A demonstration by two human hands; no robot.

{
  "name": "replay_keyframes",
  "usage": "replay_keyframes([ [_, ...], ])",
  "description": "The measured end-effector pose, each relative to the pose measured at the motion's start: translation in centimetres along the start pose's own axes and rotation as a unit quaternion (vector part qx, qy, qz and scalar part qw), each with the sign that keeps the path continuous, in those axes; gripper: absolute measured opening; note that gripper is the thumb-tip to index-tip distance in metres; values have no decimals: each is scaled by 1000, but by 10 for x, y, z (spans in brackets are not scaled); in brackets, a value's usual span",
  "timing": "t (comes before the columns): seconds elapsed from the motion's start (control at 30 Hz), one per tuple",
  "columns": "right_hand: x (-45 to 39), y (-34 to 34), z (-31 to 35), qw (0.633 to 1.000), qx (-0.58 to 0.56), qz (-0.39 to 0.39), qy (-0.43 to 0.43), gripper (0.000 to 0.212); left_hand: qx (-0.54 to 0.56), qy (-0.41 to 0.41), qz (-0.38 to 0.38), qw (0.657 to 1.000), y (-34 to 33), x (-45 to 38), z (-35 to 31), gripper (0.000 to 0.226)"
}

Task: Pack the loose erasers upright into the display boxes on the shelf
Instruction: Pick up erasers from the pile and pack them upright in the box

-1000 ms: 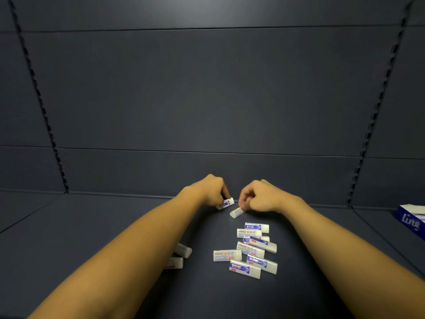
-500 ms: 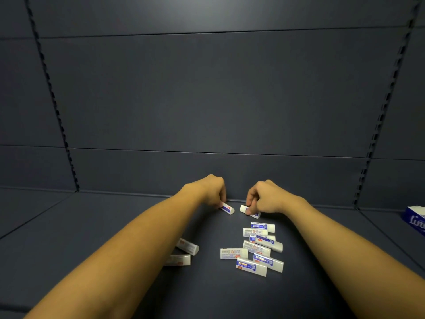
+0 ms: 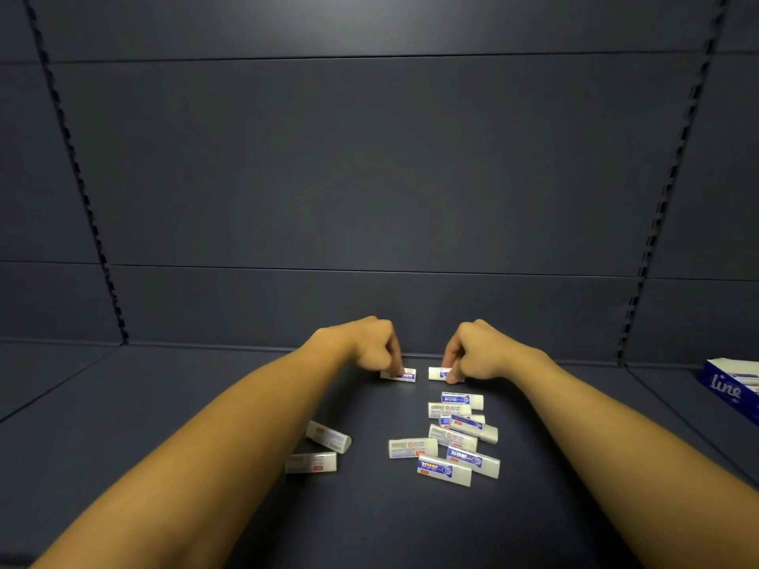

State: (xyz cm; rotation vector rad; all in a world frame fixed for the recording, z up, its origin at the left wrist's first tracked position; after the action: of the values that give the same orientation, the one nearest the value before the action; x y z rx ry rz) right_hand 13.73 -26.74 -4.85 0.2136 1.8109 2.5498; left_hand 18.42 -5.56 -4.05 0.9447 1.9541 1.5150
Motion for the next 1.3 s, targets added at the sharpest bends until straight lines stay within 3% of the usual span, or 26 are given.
replay_keyframes([
  [0.83, 41, 9, -10, 989, -83, -67, -98, 8, -27, -75, 34, 996, -3, 9, -9, 18],
  [1.3, 60, 13, -3, 984, -90, -98, -117, 12, 43, -100, -24, 994, 19, 7, -11, 12],
])
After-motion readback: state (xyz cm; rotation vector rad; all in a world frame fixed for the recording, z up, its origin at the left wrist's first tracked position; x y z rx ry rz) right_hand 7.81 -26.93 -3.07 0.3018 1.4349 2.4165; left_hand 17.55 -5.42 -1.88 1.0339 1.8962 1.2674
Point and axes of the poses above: each hand's wrist, its own x-axis away from the middle knuckle, its own y-axis out of the back of the hand, z = x × y, the point moved 1 cm from there along -x, towards the middle knuckle, and after that the axes turned 15 degrees about -y, right-handed, at the moved point
